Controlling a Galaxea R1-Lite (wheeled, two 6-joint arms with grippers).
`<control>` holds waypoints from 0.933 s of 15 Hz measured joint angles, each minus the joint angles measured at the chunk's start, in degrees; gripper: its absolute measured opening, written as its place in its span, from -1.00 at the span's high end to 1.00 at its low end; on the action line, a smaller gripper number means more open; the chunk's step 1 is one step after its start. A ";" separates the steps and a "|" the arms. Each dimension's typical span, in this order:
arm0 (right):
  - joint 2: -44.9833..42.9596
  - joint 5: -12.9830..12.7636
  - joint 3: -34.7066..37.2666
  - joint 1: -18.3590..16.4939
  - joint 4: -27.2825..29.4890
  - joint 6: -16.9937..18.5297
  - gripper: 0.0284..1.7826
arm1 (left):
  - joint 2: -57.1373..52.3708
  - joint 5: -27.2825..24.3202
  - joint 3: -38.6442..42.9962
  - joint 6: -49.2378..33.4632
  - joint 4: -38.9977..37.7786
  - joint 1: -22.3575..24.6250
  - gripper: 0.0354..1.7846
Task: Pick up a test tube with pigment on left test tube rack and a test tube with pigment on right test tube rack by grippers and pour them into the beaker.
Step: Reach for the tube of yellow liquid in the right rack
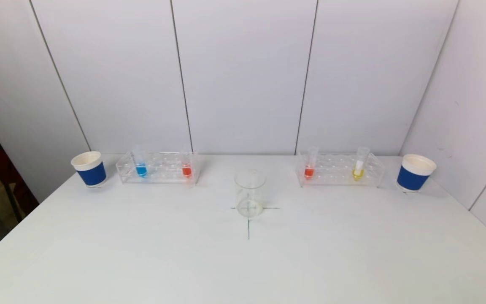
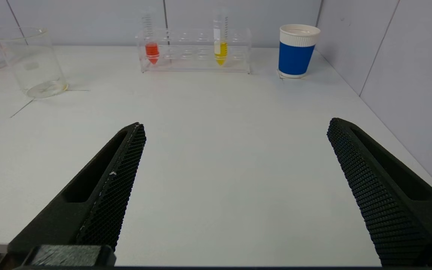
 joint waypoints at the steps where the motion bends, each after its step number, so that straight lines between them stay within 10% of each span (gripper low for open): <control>1: 0.00 0.00 0.00 0.00 0.00 0.00 -0.98 | 0.00 0.00 0.00 0.00 0.00 0.00 -0.98; 14: 0.00 -1.05 -3.94 0.00 1.38 0.13 -0.98 | 0.00 0.00 0.00 -0.02 0.00 0.00 -0.98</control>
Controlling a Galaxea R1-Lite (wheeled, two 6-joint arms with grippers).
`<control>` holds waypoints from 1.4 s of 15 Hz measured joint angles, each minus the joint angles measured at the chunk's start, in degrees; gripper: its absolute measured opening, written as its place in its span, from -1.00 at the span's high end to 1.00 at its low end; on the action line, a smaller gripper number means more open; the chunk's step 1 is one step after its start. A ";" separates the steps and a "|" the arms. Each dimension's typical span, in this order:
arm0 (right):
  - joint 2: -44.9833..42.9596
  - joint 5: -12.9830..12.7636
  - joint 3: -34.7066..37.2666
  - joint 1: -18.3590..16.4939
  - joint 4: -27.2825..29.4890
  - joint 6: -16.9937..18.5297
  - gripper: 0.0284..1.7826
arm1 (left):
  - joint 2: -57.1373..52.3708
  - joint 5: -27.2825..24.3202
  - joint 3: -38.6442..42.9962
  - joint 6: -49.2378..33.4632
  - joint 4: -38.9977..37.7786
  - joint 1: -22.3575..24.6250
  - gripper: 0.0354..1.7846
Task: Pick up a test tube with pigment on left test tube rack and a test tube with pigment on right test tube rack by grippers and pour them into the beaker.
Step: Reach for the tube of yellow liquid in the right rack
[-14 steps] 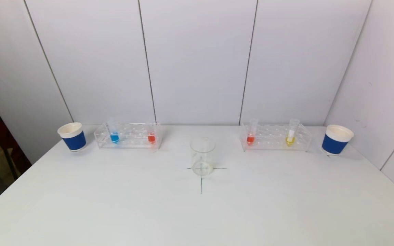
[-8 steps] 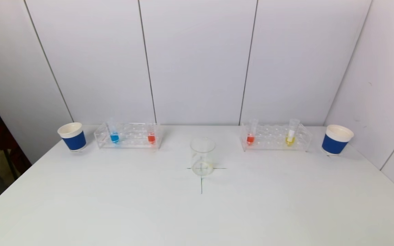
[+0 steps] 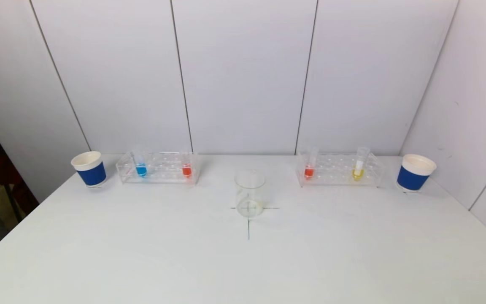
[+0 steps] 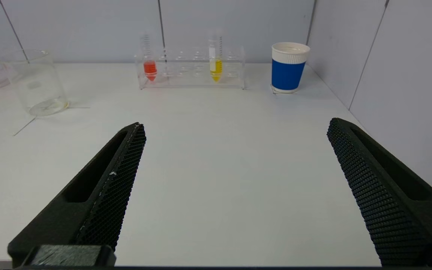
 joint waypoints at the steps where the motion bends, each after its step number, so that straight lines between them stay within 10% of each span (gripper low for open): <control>1: 0.00 0.18 -1.68 0.00 1.37 -0.17 -0.98 | 0.00 0.00 0.00 0.02 0.00 0.00 -0.98; 12: 17.82 2.96 -24.77 0.66 6.11 -0.34 -0.98 | 0.00 0.00 0.00 0.00 0.00 0.00 -0.98; 21: 46.68 4.23 -26.84 0.88 -14.76 -0.06 -0.98 | 0.00 0.00 0.00 0.02 0.00 0.00 -0.98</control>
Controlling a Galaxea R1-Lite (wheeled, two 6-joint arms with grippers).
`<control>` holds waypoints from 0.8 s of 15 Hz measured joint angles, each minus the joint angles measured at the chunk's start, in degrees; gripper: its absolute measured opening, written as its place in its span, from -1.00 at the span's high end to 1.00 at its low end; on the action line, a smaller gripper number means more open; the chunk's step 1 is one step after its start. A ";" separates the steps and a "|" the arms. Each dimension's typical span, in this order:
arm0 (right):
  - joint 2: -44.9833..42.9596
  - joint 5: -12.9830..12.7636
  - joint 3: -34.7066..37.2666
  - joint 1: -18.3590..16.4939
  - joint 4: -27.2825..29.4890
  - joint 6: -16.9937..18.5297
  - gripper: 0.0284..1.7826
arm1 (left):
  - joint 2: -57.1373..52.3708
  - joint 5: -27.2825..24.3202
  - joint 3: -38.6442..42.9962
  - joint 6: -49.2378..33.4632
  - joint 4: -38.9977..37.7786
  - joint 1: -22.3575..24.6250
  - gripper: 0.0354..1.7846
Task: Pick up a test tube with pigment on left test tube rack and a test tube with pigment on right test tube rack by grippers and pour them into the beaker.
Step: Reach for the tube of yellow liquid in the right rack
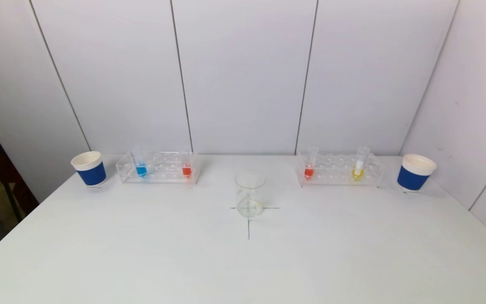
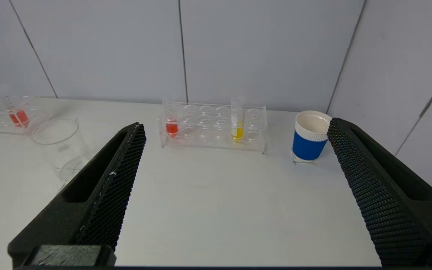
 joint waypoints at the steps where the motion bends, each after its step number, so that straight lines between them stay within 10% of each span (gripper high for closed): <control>1: 3.25 0.00 0.09 0.00 -2.51 0.11 -0.98 | 0.00 -0.02 0.00 -0.05 0.00 0.00 -0.98; 12: 38.36 -0.74 3.52 0.01 -39.42 0.30 -0.98 | 0.00 0.00 0.00 0.00 0.00 0.00 -0.98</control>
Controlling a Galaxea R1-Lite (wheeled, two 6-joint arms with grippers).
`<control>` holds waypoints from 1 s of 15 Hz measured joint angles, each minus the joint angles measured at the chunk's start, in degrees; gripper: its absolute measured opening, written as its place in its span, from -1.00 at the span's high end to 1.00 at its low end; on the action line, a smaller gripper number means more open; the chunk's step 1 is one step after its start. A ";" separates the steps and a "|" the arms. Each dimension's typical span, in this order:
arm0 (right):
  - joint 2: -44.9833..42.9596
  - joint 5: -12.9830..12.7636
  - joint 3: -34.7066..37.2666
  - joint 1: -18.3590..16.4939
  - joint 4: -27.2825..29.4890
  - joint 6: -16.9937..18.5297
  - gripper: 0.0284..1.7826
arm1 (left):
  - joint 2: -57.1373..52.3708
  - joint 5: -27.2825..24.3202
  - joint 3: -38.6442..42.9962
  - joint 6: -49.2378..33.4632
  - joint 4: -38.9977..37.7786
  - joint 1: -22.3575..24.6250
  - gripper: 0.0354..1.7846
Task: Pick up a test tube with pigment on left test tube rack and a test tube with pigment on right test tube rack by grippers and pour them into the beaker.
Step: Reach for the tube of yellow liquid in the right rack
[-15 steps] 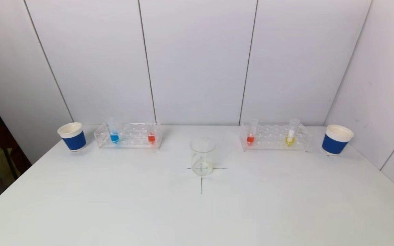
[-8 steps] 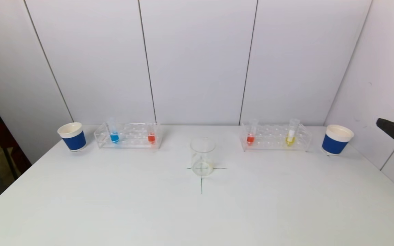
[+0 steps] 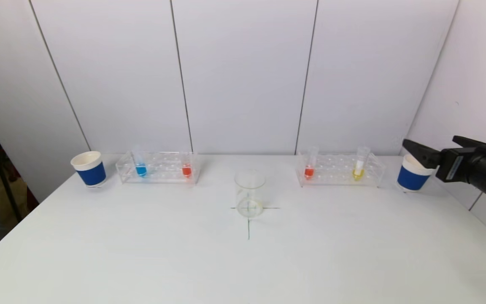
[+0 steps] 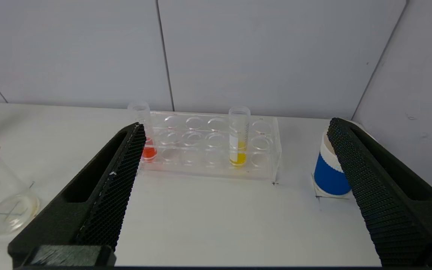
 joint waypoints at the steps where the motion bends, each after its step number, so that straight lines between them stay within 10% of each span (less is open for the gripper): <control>1: 2.79 -0.05 0.15 0.00 -3.25 0.00 -0.98 | 0.00 0.00 0.00 0.00 0.00 0.00 -0.98; 10: 27.33 -1.44 -0.38 -0.43 -30.71 -0.20 -0.98 | 0.00 0.00 0.00 0.01 0.00 0.00 -0.98; 15: 37.08 -2.04 -5.16 -0.69 -33.49 -0.22 -0.98 | 0.00 -0.02 0.00 0.00 0.00 0.00 -0.98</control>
